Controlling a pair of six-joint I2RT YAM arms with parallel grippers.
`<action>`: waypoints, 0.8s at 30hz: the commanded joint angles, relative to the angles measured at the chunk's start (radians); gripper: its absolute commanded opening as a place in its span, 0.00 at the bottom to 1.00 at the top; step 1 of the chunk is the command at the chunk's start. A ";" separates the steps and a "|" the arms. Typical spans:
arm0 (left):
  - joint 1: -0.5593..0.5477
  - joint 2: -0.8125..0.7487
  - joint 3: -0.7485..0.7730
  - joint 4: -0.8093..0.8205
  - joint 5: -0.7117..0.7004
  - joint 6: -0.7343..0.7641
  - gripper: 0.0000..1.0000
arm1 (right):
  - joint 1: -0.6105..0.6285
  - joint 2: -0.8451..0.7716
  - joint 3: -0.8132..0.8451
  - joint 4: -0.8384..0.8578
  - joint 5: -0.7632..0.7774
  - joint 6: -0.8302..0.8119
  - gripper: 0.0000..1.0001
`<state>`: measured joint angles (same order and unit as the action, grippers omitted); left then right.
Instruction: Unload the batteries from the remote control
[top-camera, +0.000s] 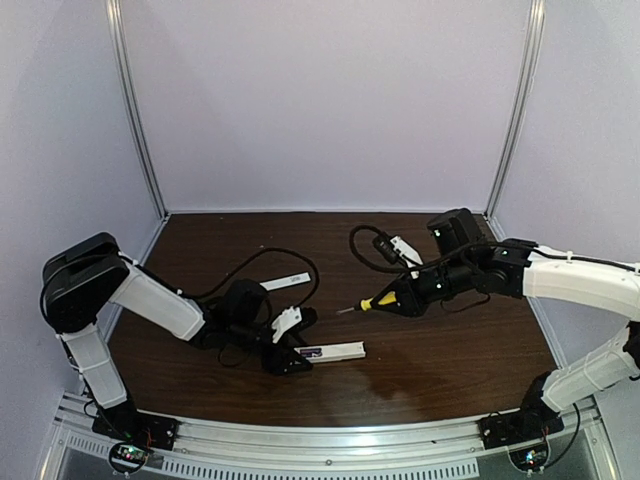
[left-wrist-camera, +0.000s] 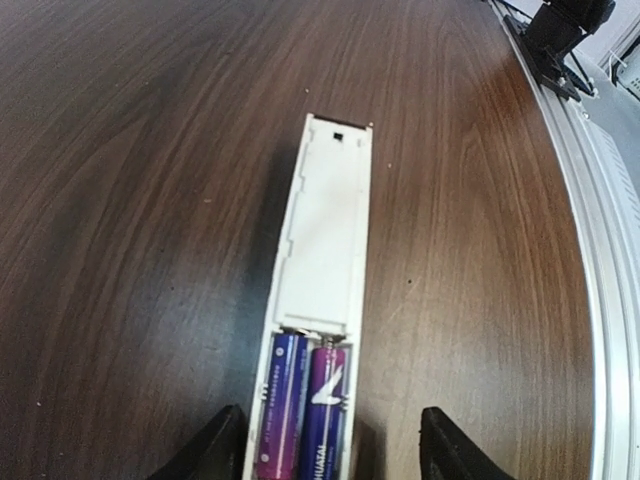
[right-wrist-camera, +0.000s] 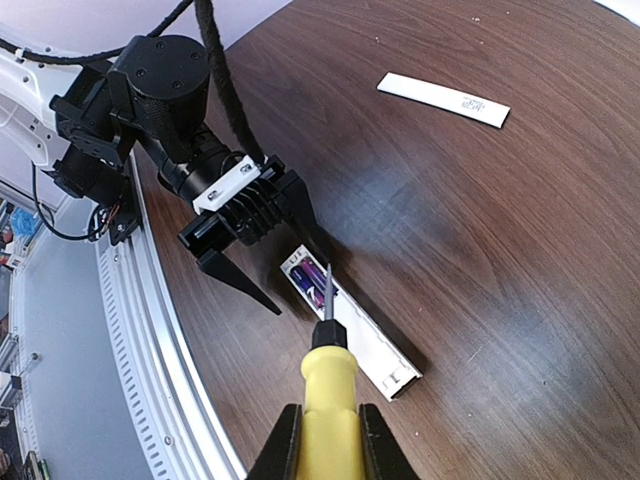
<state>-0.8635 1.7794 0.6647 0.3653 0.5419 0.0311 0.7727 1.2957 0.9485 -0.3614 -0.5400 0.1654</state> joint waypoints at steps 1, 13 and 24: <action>-0.020 0.032 0.023 0.031 -0.006 -0.020 0.57 | -0.006 -0.030 -0.019 0.019 0.026 0.010 0.00; -0.089 0.103 0.107 0.049 -0.090 -0.073 0.37 | -0.013 -0.078 -0.038 -0.019 0.061 0.002 0.00; -0.171 0.193 0.228 0.050 -0.249 -0.130 0.36 | -0.021 -0.095 -0.044 -0.029 0.075 0.000 0.00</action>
<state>-1.0138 1.9404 0.8558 0.3950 0.3676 -0.0723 0.7605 1.2236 0.9115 -0.3779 -0.4927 0.1646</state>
